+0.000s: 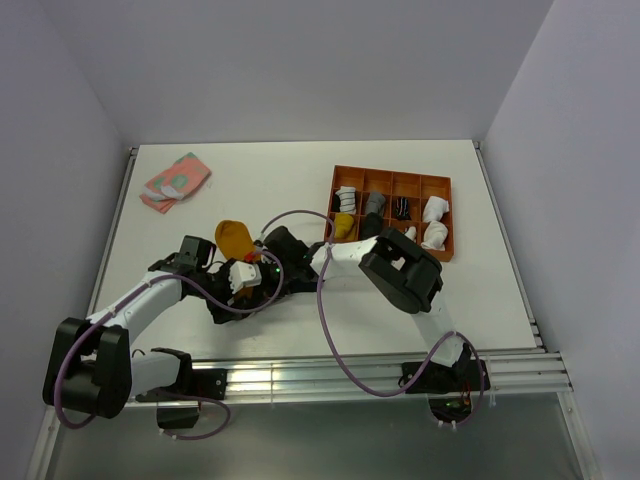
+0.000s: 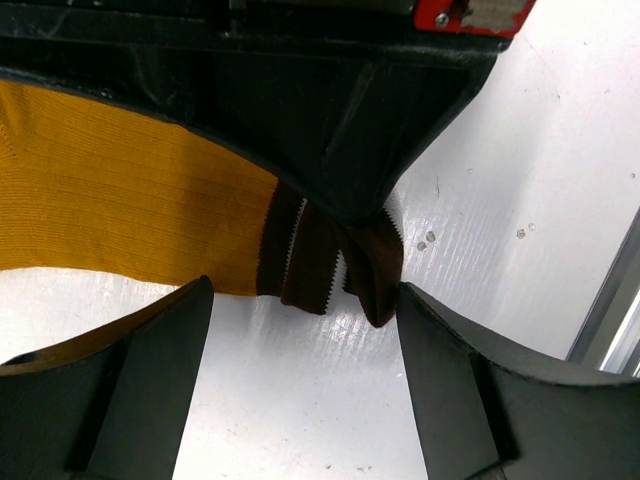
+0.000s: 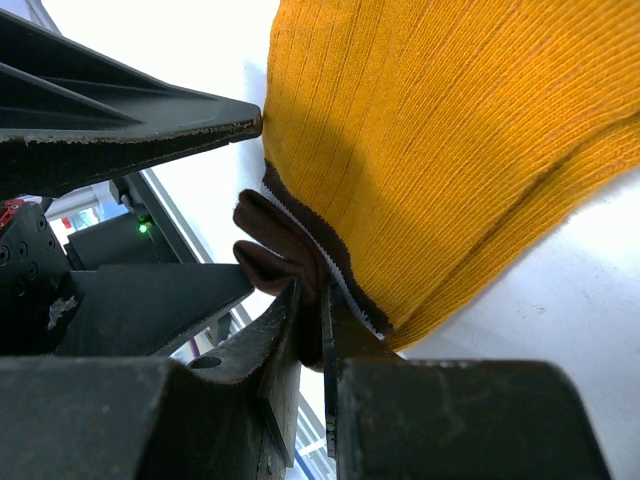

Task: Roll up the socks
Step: Roll the sock at the center of the board.

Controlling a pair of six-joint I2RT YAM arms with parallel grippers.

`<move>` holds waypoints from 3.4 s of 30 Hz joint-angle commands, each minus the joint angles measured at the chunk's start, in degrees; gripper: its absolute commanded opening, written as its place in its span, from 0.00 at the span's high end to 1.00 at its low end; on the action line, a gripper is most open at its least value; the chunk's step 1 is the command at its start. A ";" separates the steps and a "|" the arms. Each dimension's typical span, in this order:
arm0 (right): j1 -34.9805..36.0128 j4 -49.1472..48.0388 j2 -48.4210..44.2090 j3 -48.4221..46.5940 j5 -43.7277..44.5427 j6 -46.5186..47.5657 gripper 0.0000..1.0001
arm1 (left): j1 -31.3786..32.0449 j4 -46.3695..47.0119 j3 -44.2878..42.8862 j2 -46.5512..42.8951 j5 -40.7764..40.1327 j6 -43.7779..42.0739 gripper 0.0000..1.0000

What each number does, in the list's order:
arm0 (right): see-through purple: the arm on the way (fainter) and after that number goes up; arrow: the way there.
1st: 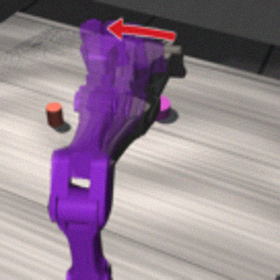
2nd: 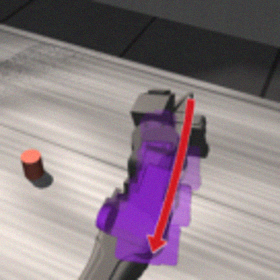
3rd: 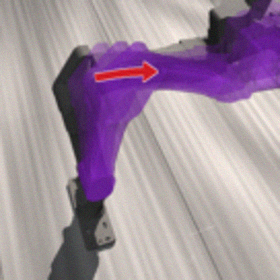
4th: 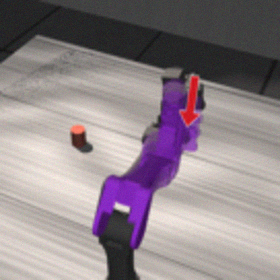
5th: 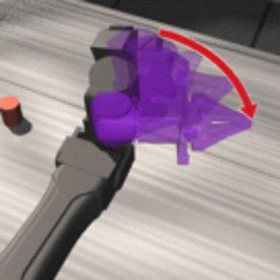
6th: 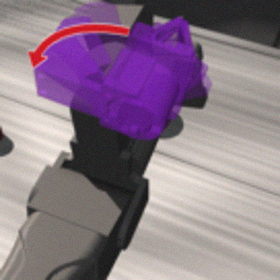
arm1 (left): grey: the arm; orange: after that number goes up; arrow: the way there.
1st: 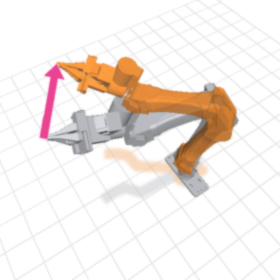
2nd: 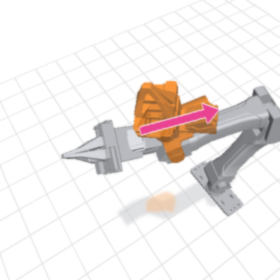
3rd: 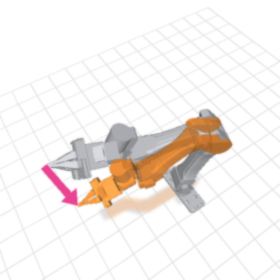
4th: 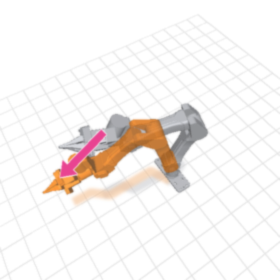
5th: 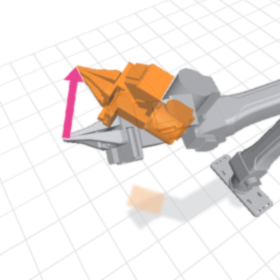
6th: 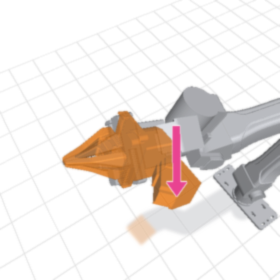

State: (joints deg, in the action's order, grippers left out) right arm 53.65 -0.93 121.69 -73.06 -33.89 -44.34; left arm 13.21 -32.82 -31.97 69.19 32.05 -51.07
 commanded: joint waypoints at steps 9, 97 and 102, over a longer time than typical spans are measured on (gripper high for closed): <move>-1.09 1.72 1.01 4.06 0.76 -0.84 1.00 | 2.43 1.26 -3.36 0.86 2.75 0.18 0.20; -4.87 -16.15 -6.45 15.22 1.09 -16.33 0.79 | 5.42 -2.25 -6.70 10.61 6.27 1.50 0.84; -4.25 -11.38 -10.68 15.40 10.32 -11.39 0.57 | 5.42 -3.04 -7.58 12.11 5.92 1.32 0.86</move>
State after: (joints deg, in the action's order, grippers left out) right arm 49.36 -17.04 115.31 -58.35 -32.05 -60.84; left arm 18.52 -33.50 -37.93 80.44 37.52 -49.65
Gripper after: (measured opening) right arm 0.413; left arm 0.208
